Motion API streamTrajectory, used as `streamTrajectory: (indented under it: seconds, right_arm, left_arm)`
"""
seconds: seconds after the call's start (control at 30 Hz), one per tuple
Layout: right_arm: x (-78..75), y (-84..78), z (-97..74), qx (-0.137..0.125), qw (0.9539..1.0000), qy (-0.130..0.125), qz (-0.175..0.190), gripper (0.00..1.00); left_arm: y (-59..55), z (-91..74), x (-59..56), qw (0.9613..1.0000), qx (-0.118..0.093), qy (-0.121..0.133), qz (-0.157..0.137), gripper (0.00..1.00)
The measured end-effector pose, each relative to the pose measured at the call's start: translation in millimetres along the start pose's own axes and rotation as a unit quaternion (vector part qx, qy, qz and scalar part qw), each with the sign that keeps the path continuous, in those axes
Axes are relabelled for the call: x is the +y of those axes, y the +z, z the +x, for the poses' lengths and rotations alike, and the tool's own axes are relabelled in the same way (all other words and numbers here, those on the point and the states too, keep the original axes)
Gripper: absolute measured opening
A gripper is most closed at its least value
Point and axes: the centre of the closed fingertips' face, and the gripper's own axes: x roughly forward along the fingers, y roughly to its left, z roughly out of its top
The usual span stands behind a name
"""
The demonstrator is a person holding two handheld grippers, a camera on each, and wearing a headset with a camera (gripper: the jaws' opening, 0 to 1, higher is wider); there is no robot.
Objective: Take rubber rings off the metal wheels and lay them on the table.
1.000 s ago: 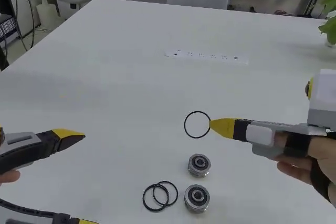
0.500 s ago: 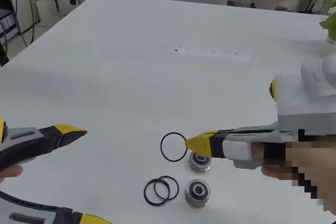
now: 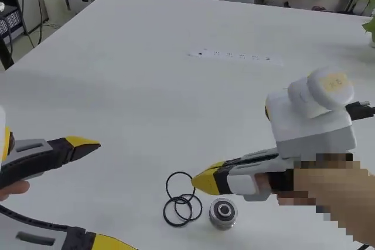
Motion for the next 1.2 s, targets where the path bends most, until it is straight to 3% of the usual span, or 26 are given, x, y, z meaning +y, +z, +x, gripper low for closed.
streamTrajectory:
  seconds: [0.67,1.2]
  right_arm:
    - [-16.7,-24.3,10.3,0.024,0.9990,-0.014,0.035,0.00]
    - [-23.9,-30.5,11.6,0.027,0.9981,-0.022,0.051,0.00]
  left_arm:
    - [-0.7,1.2,-1.7,1.0000,0.003,-0.003,-0.004,0.97]
    - [-1.7,0.7,-0.9,1.0000,0.005,-0.001,-0.005,0.96]
